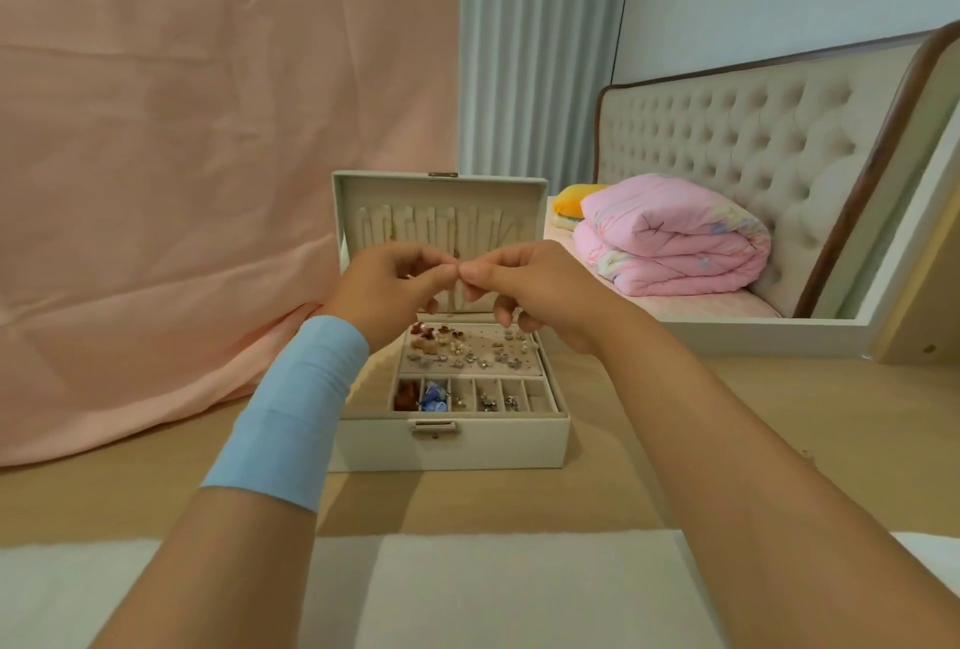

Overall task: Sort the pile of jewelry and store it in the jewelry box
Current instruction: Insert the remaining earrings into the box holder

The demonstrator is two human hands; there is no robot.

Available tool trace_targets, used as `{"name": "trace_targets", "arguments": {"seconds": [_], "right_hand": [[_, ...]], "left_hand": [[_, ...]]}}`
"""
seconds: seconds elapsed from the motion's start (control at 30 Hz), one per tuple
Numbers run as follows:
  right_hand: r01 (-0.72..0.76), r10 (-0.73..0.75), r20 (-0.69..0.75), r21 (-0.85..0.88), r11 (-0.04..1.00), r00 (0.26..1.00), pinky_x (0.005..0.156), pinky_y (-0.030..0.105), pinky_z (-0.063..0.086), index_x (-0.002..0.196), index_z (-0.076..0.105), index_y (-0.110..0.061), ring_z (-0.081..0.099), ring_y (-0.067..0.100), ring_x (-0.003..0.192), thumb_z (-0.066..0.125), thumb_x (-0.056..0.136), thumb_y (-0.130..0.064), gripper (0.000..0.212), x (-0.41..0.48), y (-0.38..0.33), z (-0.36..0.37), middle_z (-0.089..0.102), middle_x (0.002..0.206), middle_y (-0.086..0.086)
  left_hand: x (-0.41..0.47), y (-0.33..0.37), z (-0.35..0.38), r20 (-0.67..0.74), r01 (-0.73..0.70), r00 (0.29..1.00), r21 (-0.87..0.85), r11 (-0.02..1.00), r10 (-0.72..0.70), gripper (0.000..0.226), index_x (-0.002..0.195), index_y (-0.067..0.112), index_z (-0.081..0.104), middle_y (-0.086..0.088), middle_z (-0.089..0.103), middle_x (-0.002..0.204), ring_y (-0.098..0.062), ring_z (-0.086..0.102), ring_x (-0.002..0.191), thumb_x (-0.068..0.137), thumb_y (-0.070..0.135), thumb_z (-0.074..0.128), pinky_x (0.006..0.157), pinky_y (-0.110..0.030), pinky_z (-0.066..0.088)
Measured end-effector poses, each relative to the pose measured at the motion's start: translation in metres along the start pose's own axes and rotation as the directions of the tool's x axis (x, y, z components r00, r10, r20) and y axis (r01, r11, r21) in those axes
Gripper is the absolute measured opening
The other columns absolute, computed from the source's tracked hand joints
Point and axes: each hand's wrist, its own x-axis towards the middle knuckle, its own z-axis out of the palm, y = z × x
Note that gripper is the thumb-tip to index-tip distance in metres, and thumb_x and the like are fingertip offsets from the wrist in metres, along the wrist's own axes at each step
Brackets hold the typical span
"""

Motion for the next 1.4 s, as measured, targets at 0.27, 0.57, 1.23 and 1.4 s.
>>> {"name": "trace_targets", "arguments": {"seconds": [0.27, 0.57, 1.23, 1.4], "right_hand": [[0.198, -0.193, -0.139, 0.030, 0.980, 0.971, 0.050, 0.017, 0.047, 0.101, 0.077, -0.018, 0.059, 0.016, 0.053, 0.075, 0.090, -0.014, 0.012, 0.016, 0.012, 0.012, 0.078, 0.085, -0.001], [0.265, -0.266, -0.075, -0.020, 0.964, 0.961, 0.050, 0.014, 0.046, 0.098, 0.079, -0.018, 0.057, 0.008, 0.049, 0.082, 0.080, 0.000, 0.026, 0.020, 0.015, -0.002, 0.077, 0.080, -0.005], [0.089, -0.207, -0.124, -0.612, 0.786, 0.970, 0.074, 0.027, 0.047, 0.091, 0.080, -0.035, 0.060, -0.001, 0.083, 0.075, 0.088, -0.035, 0.005, 0.036, 0.062, 0.008, 0.064, 0.079, -0.026], [0.116, -0.230, -0.038, -0.779, 0.616, 0.972, 0.066, 0.026, 0.042, 0.089, 0.080, -0.033, 0.059, 0.006, 0.083, 0.072, 0.089, -0.032, 0.008, 0.041, 0.056, 0.013, 0.061, 0.081, -0.021]], "left_hand": [[0.005, -0.009, 0.002, -0.056, 0.112, 0.991, -0.103, 0.988, -0.118, 0.009, 0.087, 0.018, 0.072, 0.005, 0.069, 0.078, -0.001, 0.059, 0.054, 0.092, 0.022, 0.066, 0.049, -0.013, 0.045], [0.005, -0.003, 0.006, 0.085, 0.280, 0.960, -0.244, 0.929, -0.267, 0.014, 0.097, 0.014, 0.074, 0.006, 0.071, 0.078, -0.006, 0.061, 0.058, 0.092, 0.025, 0.067, 0.061, -0.024, 0.051], [0.026, -0.038, 0.011, -0.091, 0.200, 0.975, -0.012, 0.980, -0.200, 0.008, 0.090, 0.019, 0.073, 0.004, 0.074, 0.085, -0.009, 0.061, 0.060, 0.089, 0.026, 0.071, 0.055, -0.018, 0.048], [0.027, -0.039, 0.008, -0.135, 0.169, 0.975, -0.048, 0.984, -0.174, 0.007, 0.086, 0.020, 0.071, 0.007, 0.073, 0.085, -0.008, 0.062, 0.062, 0.089, 0.027, 0.071, 0.064, -0.021, 0.051]]}}
